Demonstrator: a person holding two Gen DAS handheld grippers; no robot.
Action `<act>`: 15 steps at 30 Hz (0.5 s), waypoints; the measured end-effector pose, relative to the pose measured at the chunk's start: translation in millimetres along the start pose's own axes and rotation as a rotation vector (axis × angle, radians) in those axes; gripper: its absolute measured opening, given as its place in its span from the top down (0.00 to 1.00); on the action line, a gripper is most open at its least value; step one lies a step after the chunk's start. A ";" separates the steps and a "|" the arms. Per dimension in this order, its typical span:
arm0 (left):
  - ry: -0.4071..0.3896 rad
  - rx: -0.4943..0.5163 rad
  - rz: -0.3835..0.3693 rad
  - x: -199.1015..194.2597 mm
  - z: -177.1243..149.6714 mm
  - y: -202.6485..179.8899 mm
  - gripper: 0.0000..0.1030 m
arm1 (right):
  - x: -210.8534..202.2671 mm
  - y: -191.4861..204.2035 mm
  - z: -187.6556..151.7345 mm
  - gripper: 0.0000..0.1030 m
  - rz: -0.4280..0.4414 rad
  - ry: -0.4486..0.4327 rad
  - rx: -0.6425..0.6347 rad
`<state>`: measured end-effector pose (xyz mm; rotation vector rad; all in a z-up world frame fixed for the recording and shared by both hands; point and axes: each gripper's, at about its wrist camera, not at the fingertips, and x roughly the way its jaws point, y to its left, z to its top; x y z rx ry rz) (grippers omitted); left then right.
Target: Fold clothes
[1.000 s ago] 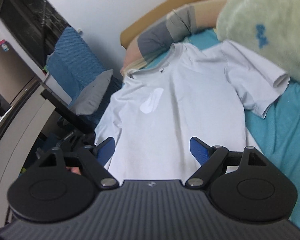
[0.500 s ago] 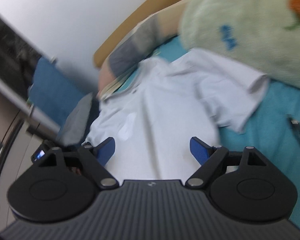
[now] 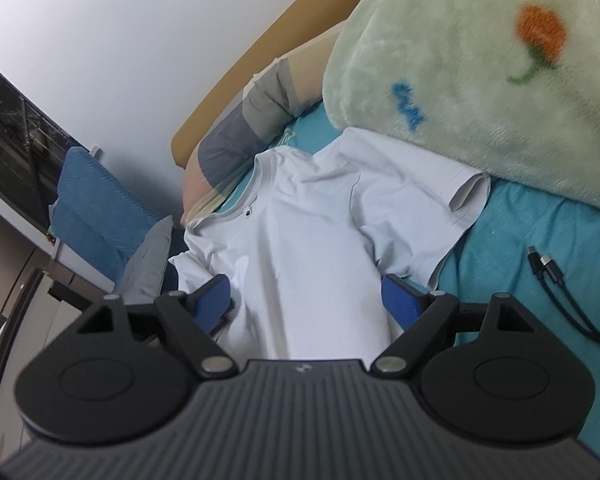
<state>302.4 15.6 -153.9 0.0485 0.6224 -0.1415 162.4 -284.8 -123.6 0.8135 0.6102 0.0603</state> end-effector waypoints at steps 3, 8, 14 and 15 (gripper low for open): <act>-0.015 -0.233 -0.006 -2.1 3.7 48.7 0.44 | 5.8 -1.0 -3.0 0.17 -0.004 0.013 0.001; 0.018 -0.597 0.039 41.8 4.4 117.6 0.48 | 18.0 -5.8 -7.7 0.17 -0.036 0.030 -0.009; 0.031 -0.589 -0.005 69.8 27.6 140.7 0.90 | 34.9 -2.0 -14.4 0.18 -0.086 0.035 -0.083; 0.033 -0.583 -0.012 74.1 31.8 144.0 0.97 | 38.2 0.1 -15.8 0.18 -0.099 0.032 -0.103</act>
